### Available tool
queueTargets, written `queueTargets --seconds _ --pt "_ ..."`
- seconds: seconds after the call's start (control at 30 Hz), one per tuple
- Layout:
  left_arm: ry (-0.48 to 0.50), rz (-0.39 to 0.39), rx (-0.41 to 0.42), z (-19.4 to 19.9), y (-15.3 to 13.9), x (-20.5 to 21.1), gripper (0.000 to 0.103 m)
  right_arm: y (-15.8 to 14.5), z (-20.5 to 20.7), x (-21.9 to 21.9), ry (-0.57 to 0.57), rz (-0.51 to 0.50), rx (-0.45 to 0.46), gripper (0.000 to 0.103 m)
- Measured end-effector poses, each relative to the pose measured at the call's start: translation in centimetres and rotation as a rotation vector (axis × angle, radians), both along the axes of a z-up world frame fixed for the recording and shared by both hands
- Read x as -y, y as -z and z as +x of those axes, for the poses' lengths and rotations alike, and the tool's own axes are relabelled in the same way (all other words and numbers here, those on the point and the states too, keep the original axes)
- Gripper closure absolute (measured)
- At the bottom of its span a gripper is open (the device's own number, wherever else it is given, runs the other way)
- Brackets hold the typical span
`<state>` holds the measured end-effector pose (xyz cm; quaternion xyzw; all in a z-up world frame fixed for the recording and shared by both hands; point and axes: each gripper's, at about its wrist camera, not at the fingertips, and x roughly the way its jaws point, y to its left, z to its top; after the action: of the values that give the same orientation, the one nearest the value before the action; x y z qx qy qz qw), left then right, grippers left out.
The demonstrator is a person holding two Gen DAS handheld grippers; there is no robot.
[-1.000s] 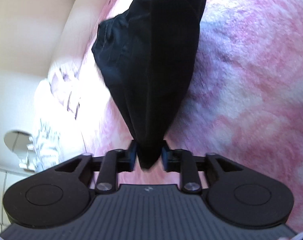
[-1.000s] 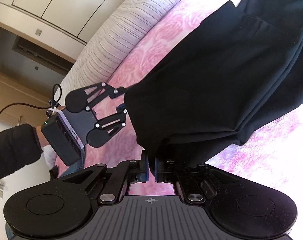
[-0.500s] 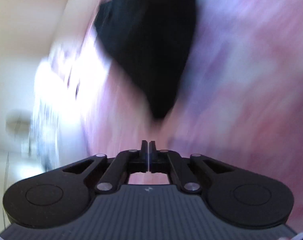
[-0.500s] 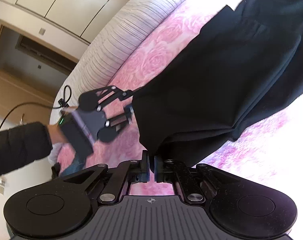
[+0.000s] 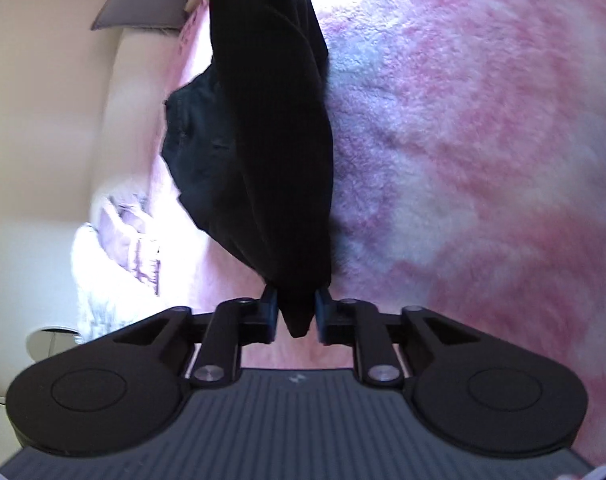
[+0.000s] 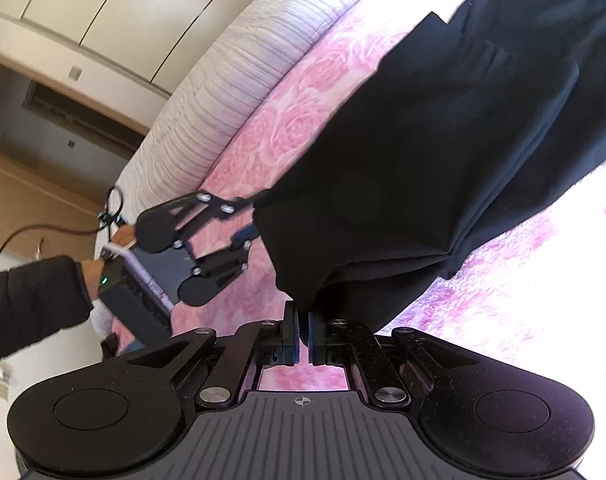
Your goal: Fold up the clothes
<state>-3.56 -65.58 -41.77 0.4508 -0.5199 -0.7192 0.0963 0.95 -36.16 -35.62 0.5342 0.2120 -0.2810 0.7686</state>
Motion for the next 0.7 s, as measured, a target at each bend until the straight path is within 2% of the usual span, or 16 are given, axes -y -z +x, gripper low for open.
queueTargets --seconds 0.03,0.07,0.1,0.13,0.17,0.2,0.23,0.27,0.3,0.37,0.4,0.5,0.57,0.6,0.63,0.7 --pt "-0.008 0.003 -0.019 0.3 0.0 0.3 0.091 -0.1 -0.1 0.0 -0.012 -0.008 -0.008 0.101" --pt "-0.062 0.008 0.006 0.5 0.3 1.4 0.091 -0.2 -0.1 0.0 -0.017 -0.013 -0.005 0.102" --pt "-0.116 0.012 0.031 0.6 0.6 2.5 0.103 -0.4 -0.1 0.1 -0.024 -0.014 0.001 0.103" --pt "-0.224 0.029 0.055 1.2 0.8 3.9 0.103 -0.6 -0.1 -0.1 -0.032 -0.022 -0.008 0.103" --pt "-0.284 0.028 0.041 1.9 0.4 4.8 0.103 -0.7 -0.2 -0.2 -0.039 -0.026 -0.019 0.103" --pt "-0.343 0.027 0.027 2.7 0.1 5.8 0.103 -0.5 -0.5 -0.4 -0.030 -0.018 -0.021 0.103" --pt "-0.356 0.015 0.002 3.1 -0.7 5.9 0.103 -0.3 -0.9 -0.5 -0.022 -0.011 -0.023 0.103" --pt "-0.328 -0.002 -0.018 3.2 -1.4 5.3 0.103 -0.3 -1.1 -0.6 -0.010 -0.006 -0.017 0.103" --pt "-0.300 -0.019 -0.037 3.3 -2.0 4.7 0.099 -0.2 -1.4 -0.7 0.002 -0.001 -0.010 0.103" --pt "-0.174 -0.006 -0.037 3.0 -2.4 2.4 0.082 -0.1 -1.5 -0.7 0.019 0.008 0.003 0.102" --pt "-0.111 0.003 -0.033 2.5 -2.3 1.3 0.067 -0.1 -1.4 -0.7 0.024 0.011 0.010 0.102" --pt "-0.001 0.000 -0.012 1.4 -1.1 -1.3 0.068 -0.1 -1.2 -0.5 0.036 0.019 0.023 0.102" --pt "0.014 -0.016 -0.005 0.6 -0.3 -1.8 0.069 -0.1 -1.2 -0.4 0.038 0.025 0.021 0.102" --pt "0.021 -0.023 -0.001 0.2 0.1 -2.0 0.086 -0.2 -1.2 -0.5 0.028 0.018 0.008 0.102" --pt "0.029 -0.031 0.002 -0.2 0.5 -2.2 0.090 -0.2 -1.2 -0.5 0.017 0.011 -0.004 0.102" --pt "-0.011 -0.007 0.002 -0.1 0.6 -1.5 0.093 -0.4 -0.8 -0.7 -0.016 -0.011 -0.034 0.103"
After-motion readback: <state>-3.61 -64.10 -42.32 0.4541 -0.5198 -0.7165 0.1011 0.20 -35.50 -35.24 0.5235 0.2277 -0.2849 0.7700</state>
